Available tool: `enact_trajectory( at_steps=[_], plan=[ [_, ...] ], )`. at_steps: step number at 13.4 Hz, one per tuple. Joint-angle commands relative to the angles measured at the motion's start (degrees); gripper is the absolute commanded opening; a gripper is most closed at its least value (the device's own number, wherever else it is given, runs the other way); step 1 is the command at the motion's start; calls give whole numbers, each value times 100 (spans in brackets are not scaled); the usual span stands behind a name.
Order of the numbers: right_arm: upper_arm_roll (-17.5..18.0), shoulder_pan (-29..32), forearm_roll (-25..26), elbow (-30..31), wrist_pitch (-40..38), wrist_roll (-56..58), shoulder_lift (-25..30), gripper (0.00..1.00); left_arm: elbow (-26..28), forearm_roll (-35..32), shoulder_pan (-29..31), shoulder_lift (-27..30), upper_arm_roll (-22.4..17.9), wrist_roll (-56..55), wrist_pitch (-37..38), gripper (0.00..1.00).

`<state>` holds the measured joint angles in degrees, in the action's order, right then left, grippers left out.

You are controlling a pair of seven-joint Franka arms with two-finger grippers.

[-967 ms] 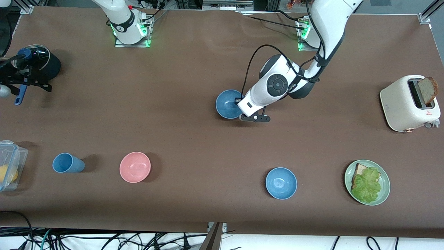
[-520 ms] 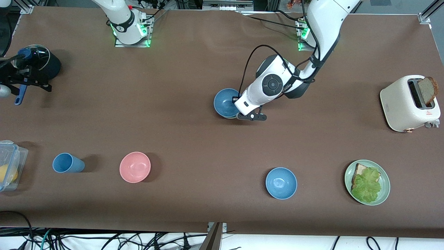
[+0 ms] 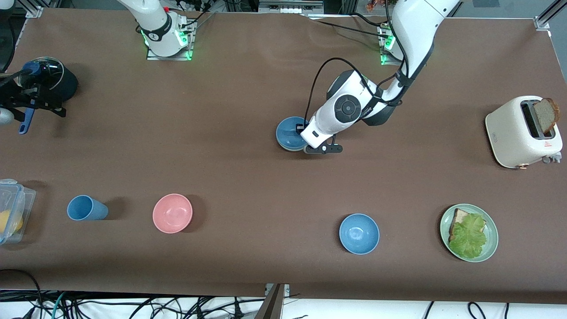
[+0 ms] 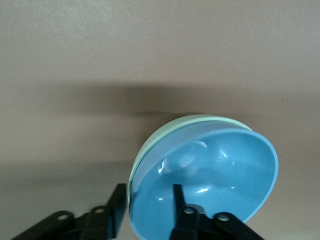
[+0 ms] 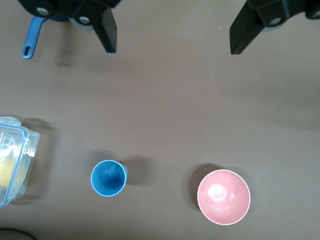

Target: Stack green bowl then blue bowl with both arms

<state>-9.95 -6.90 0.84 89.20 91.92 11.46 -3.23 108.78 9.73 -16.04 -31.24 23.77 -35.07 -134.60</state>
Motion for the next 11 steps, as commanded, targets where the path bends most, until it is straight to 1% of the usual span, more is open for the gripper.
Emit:
enact_trajectory(
  at_steps=[1, 3, 5, 7, 9, 11],
  plan=[
    [19, 48, 13, -122, -112, 32, -28, 100, -58, -147, -31, 205, -39, -185, 328, 100],
    [10, 48, 22, -122, -112, 32, -28, 100, -93, -147, 109, 581, -74, -158, 801, 100],
    [-25, 48, 13, -122, -121, 23, -28, 100, -347, -164, 513, 942, -83, -97, 1652, 100],
    [-34, 48, 13, -122, -121, 14, -28, 100, -873, -304, 855, 1215, -83, -88, 2715, 100],
    [-34, 48, 13, -122, -121, -3, -28, 100, -1645, -655, 1094, 1278, -83, -79, 3621, 100],
    [-34, 48, 13, -122, -121, -3, -28, 100, -2340, -867, 1453, 1269, -83, -79, 4116, 100]
  ],
)
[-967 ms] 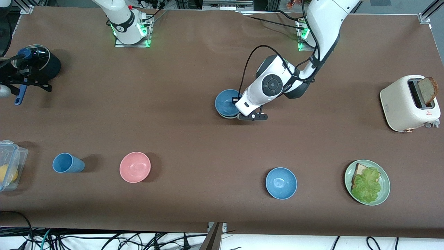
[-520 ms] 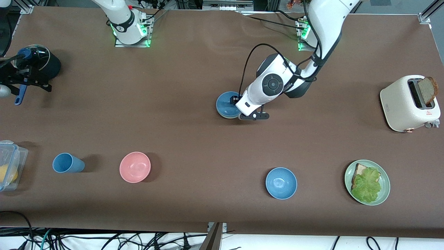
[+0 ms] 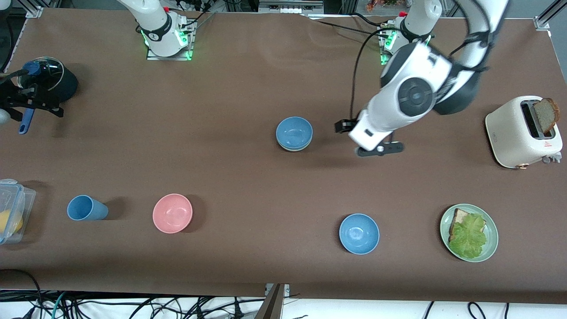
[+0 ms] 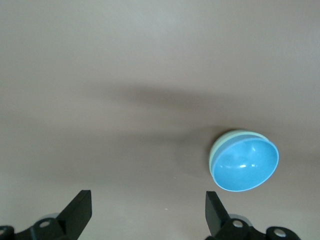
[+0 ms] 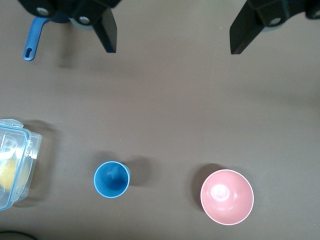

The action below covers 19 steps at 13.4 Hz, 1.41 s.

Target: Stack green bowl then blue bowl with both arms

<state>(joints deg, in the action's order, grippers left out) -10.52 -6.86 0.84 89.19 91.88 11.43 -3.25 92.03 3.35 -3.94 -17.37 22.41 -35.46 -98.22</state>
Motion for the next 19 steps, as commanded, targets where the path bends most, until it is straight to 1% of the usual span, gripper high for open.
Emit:
enact_trajectory(
  at_steps=[1, 2, 4, 6, 7, 9, 10, 11, 12, 13, 14, 16, 17, 19],
  plan=[
    [23, 44, 4, -121, -117, -1, -27, 100, -904, -229, 409, -109, 53, -40, 679, 100],
    [23, 44, 4, -121, -117, -9, -27, 100, -1123, -229, 533, -91, 53, 21, 933, 100],
    [23, 44, 4, -121, -117, -18, -27, 100, -1519, -229, 823, -82, 44, 660, 1470, 100],
    [23, 44, 4, -130, -117, -27, -27, 100, -1504, -238, 1113, 215, 9, 1354, 1507, 100],
    [23, 44, 4, -130, -117, -27, -27, 100, -1460, -256, 1114, 338, -304, 1688, 1499, 100],
    [23, 44, 4, -130, -117, -27, -27, 100, -918, -186, 878, 865, -1007, 2627, 1385, 100],
    [23, 44, 4, -130, -117, -27, -27, 100, -558, -186, 833, 1137, -1210, 2858, 1202, 100],
    [23, 44, 4, -130, -117, -27, -27, 100, -76, -186, 798, 1453, -1343, 2860, 895, 100],
    [23, 44, 4, -130, -117, -27, -27, 100, 503, -194, 606, 1813, -1605, 2860, 466, 100],
    [32, 44, 4, -130, -109, -27, -27, 100, 927, -168, 343, 2068, -1973, 2895, 157, 100],
    [32, 35, 4, -139, -108, -27, -27, 100, 974, -168, 219, 2106, -2082, 2896, 136, 100],
    [32, 35, 4, -139, -108, -27, -35, 100, 896, -203, 226, 2098, -2091, 2834, 180, 100],
    [32, 35, 4, -139, -100, -18, -35, 100, 835, -212, 235, 2054, -2083, 2834, 345, 100],
    [23, 44, 13, -139, -108, -9, -35, 100, 555, -220, 253, 1887, -2083, 2825, 530, 100]
  ],
)
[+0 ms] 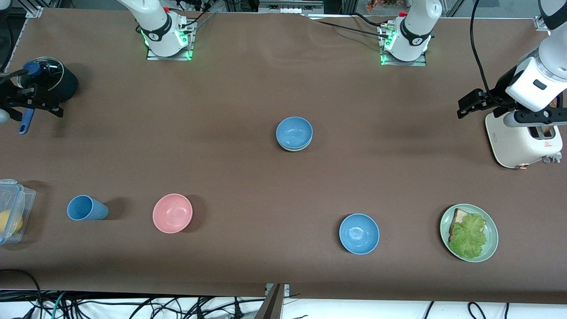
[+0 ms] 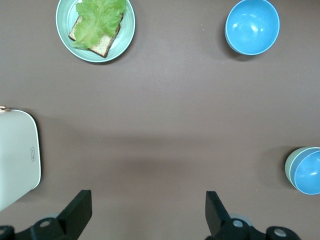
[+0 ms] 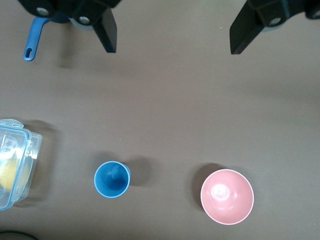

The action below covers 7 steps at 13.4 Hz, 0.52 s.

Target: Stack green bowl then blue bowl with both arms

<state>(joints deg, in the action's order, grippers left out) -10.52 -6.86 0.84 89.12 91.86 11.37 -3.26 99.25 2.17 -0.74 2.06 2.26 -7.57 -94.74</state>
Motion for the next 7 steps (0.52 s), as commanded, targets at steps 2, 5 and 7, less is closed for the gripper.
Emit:
enact_trajectory(
  at_steps=[2, 5, 7],
  plan=[
    [24, 53, 13, -131, -115, -3, -35, 100, -231, -86, -49, -101, -68, 45, 298, 100],
    [15, 44, 4, -131, -98, -3, -35, 100, -231, -50, 30, -135, -51, 72, 316, 100],
    [24, 35, 4, -131, -89, -3, -35, 100, -240, -59, 21, -136, -42, 63, 342, 100]
  ],
)
